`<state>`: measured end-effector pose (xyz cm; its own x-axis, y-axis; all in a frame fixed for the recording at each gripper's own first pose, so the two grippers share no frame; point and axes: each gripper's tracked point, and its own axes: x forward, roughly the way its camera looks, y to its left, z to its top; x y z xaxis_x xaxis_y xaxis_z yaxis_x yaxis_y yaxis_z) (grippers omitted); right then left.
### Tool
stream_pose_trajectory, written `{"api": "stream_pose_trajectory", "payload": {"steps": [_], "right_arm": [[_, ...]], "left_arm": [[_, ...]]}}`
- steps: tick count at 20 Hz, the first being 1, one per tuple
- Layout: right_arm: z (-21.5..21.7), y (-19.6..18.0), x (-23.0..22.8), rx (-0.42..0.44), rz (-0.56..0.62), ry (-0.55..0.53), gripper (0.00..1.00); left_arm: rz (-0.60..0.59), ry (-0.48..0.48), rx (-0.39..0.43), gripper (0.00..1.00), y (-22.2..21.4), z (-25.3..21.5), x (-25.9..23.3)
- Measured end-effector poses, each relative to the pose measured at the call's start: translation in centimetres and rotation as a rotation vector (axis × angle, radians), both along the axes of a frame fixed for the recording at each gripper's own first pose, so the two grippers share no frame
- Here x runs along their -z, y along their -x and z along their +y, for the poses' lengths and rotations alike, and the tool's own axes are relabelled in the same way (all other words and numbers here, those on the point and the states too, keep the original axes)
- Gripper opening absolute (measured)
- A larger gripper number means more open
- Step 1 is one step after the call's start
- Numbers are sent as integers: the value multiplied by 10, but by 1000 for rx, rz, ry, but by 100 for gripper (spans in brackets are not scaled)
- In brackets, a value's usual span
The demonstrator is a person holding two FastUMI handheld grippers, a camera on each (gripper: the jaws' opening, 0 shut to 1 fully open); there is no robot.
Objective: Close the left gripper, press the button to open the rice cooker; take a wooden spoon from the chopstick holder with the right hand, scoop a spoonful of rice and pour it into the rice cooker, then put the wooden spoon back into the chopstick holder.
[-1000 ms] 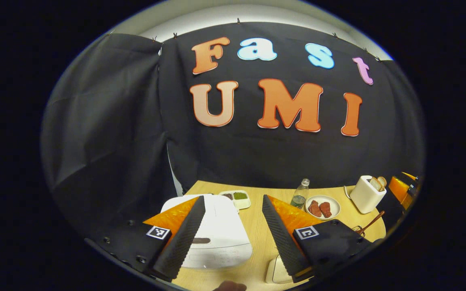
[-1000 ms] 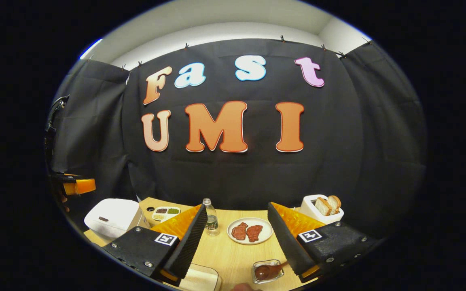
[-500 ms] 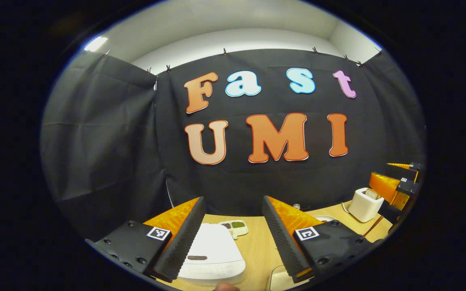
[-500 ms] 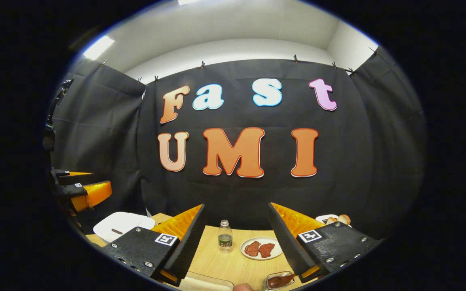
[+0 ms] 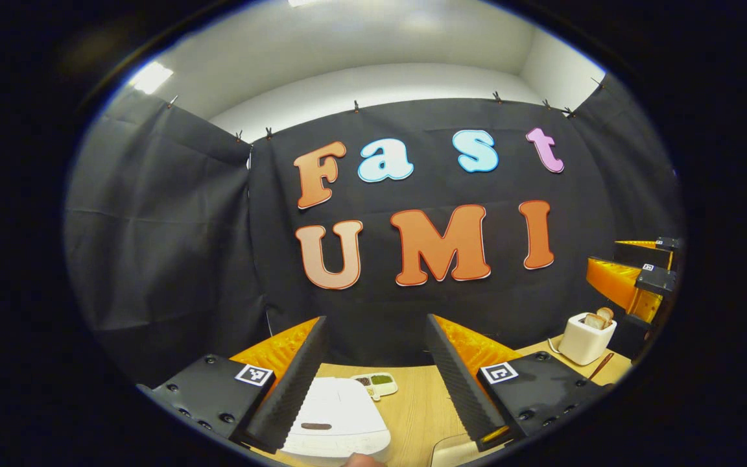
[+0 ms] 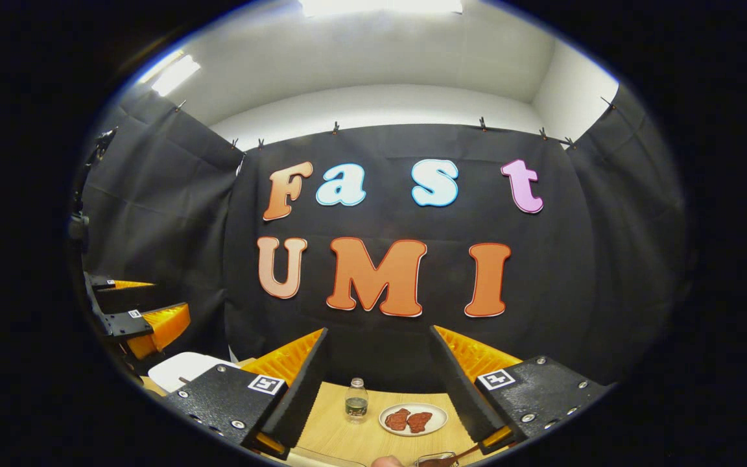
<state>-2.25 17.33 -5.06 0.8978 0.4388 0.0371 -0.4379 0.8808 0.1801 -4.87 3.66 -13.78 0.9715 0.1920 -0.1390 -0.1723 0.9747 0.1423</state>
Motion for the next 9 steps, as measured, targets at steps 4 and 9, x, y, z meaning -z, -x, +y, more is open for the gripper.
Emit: {"api": "stream_pose_trajectory", "payload": {"steps": [4, 9], "right_arm": [[-3, 1, 2, 5, 14, 5, 93], [-1, 1, 3, 7, 22, 9, 93]], "left_arm": [[-22, -16, 7, 100, 1, 0, -7], [-15, 9, -10, 100, 5, 8, -1]]}}
